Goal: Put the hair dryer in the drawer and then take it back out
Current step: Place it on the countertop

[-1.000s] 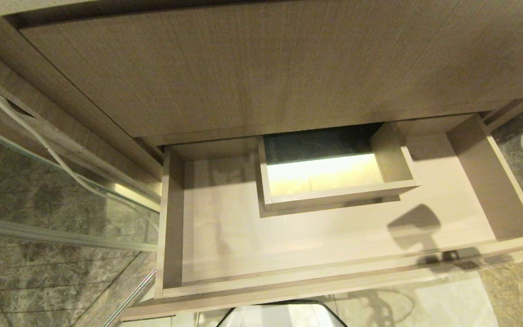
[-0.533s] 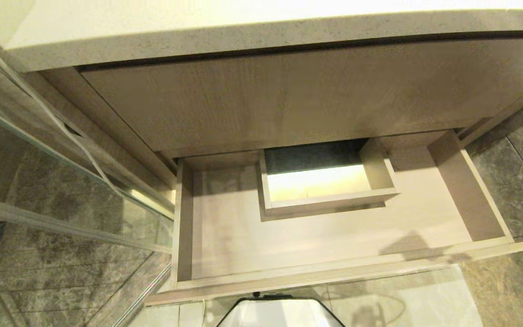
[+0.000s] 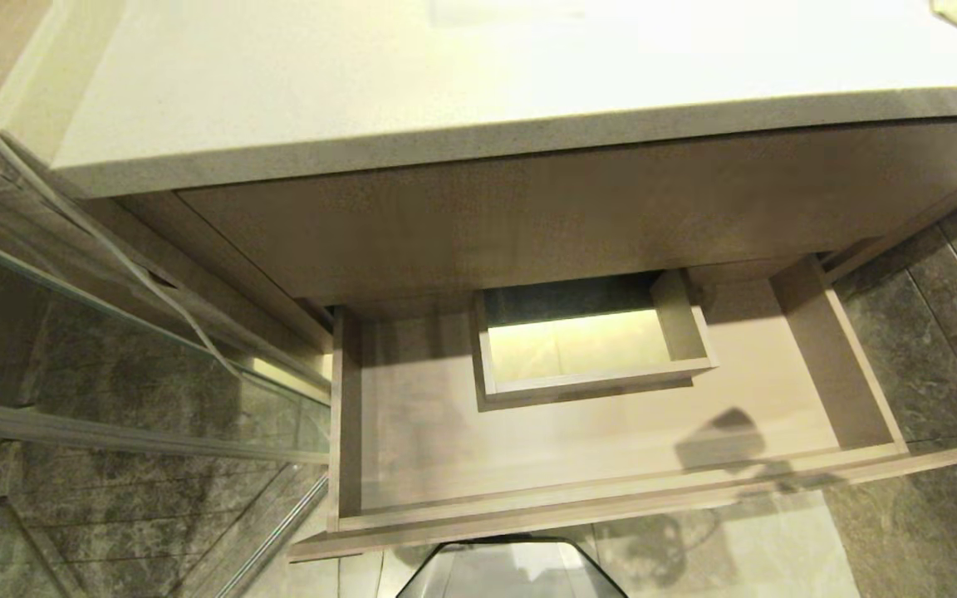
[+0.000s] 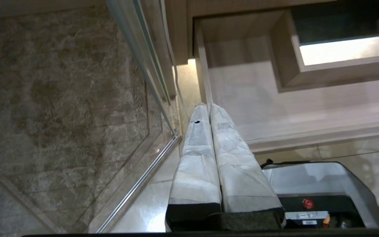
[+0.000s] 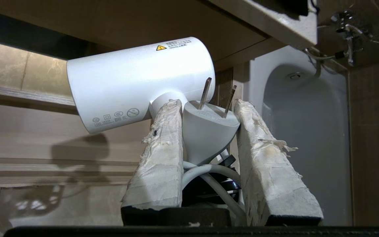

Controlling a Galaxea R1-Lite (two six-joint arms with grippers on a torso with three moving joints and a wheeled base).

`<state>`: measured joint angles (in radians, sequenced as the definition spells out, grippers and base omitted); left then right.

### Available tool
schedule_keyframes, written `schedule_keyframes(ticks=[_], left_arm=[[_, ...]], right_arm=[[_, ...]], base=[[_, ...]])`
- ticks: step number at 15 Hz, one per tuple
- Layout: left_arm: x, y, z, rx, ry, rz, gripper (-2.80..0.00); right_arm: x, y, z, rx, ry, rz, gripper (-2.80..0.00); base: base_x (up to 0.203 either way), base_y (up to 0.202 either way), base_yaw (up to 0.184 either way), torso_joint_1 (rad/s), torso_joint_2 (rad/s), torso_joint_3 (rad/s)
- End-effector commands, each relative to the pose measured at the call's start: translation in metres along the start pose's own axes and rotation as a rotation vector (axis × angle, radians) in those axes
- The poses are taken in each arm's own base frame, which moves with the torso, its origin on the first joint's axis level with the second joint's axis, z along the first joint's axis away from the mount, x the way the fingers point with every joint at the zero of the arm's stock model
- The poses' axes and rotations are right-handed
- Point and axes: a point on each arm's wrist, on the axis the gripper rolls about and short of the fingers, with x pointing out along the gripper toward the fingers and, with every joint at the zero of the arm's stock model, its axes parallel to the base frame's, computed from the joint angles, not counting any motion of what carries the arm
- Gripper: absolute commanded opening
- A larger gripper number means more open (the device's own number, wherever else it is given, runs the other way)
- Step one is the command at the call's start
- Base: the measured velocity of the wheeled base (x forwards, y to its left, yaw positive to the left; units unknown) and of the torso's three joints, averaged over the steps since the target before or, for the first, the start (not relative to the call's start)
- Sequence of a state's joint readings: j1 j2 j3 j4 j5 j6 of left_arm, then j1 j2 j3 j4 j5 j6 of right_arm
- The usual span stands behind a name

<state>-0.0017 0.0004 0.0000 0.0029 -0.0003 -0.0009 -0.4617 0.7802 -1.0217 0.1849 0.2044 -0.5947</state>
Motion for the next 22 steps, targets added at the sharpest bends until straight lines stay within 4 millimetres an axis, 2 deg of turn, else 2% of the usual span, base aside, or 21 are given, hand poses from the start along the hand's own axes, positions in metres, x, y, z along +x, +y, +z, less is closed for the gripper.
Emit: schedule_keyframes(ticks=[1, 6, 13, 17, 22], left_arm=[[0.0001, 0.0000, -0.0005, -0.001, 0.001, 0.000, -2.80], [0.0001, 0.0000, -0.0005, -0.001, 0.001, 0.000, -2.80], [0.0001, 0.0000, -0.0005, -0.001, 0.001, 0.000, -2.80], [0.0000, 0.0000, -0.0002, -0.001, 0.000, 0.000, -2.80], [0.0001, 0.0000, -0.0005, -0.001, 0.001, 0.000, -2.80]], right_arm=[[0.0007, 0.0000, -0.0002, -0.003, 0.002, 0.003, -2.80], [0.0017, -0.0001, -0.0003, -0.003, 0.002, 0.005, -2.80], [0.0025, -0.0005, -0.0001, -0.014, -0.003, 0.001, -2.80], [0.0027, -0.0010, 0.0008, -0.040, -0.007, 0.001, -2.80], [0.0030, -0.0010, 0.0007, -0.040, -0.005, -0.001, -2.80]], base=[[0.000, 0.000, 0.000, 0.312, -0.57, -0.255], [0.000, 0.000, 0.000, 0.312, -0.57, -0.267], [0.000, 0.000, 0.000, 0.187, -0.35, -0.163], [0.000, 0.000, 0.000, 0.045, -0.01, 0.029], [0.000, 0.000, 0.000, 0.238, 0.00, 0.233]])
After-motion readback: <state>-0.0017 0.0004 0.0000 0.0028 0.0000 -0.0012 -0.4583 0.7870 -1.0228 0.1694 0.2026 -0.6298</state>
